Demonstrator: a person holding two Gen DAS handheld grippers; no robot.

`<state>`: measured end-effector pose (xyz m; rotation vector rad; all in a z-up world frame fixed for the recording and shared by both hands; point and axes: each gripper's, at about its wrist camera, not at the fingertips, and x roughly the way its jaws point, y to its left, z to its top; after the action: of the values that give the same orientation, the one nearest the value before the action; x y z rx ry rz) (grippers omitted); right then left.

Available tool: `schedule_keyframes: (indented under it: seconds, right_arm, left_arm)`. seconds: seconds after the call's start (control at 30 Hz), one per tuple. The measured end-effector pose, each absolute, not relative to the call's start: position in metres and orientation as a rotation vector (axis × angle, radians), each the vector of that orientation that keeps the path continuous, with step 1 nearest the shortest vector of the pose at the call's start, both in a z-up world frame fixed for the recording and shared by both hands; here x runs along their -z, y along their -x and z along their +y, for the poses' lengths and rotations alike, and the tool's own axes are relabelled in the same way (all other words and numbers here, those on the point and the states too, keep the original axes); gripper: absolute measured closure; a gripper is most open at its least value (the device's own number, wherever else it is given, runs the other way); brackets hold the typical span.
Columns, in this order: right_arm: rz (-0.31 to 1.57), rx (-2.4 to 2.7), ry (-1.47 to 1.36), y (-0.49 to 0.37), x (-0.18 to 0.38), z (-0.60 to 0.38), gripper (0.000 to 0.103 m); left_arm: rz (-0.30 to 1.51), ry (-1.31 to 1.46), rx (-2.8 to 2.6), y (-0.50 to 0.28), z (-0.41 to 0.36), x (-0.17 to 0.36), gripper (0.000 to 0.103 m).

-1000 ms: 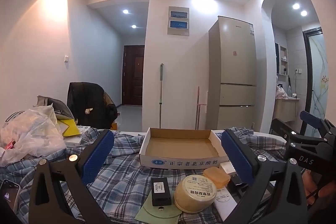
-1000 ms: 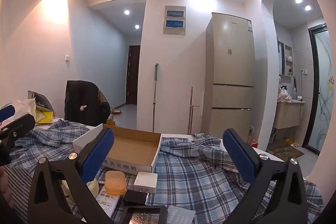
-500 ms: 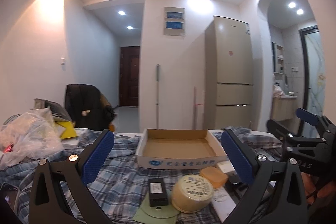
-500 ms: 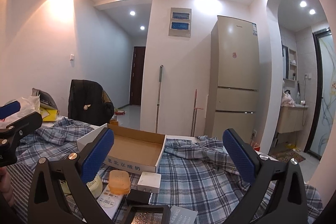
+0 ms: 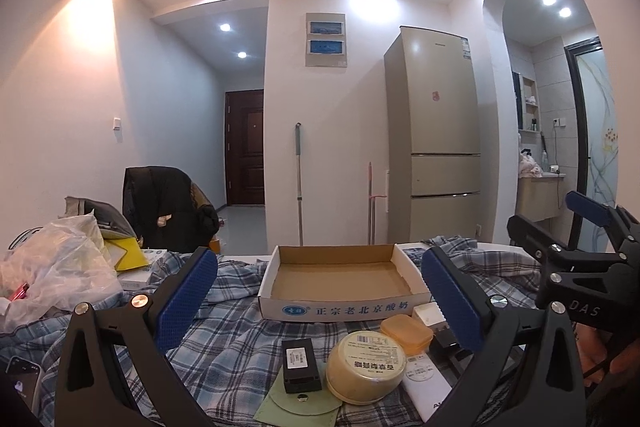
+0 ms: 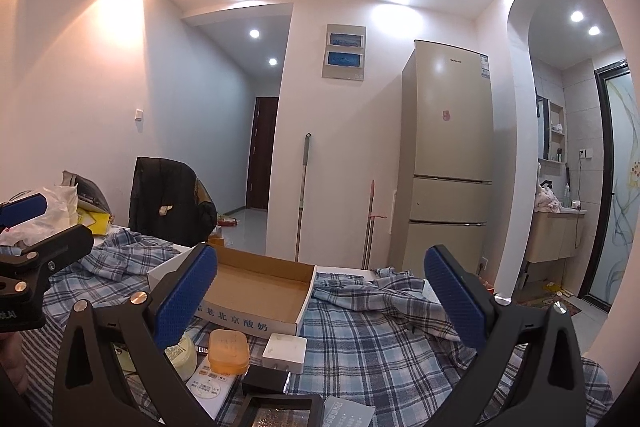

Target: Organize rigid objects

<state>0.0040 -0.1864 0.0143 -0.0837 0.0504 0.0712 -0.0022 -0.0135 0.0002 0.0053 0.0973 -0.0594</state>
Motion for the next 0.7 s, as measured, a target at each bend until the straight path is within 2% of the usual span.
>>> schedule_keyframes:
  seconds: [0.7]
  right_arm:
    - [0.055, -0.066, 0.074, -0.004, -0.013, -0.190, 0.000]
  left_arm:
    - [0.166, 0.032, -0.033, -0.013, -0.004, 0.004, 0.000]
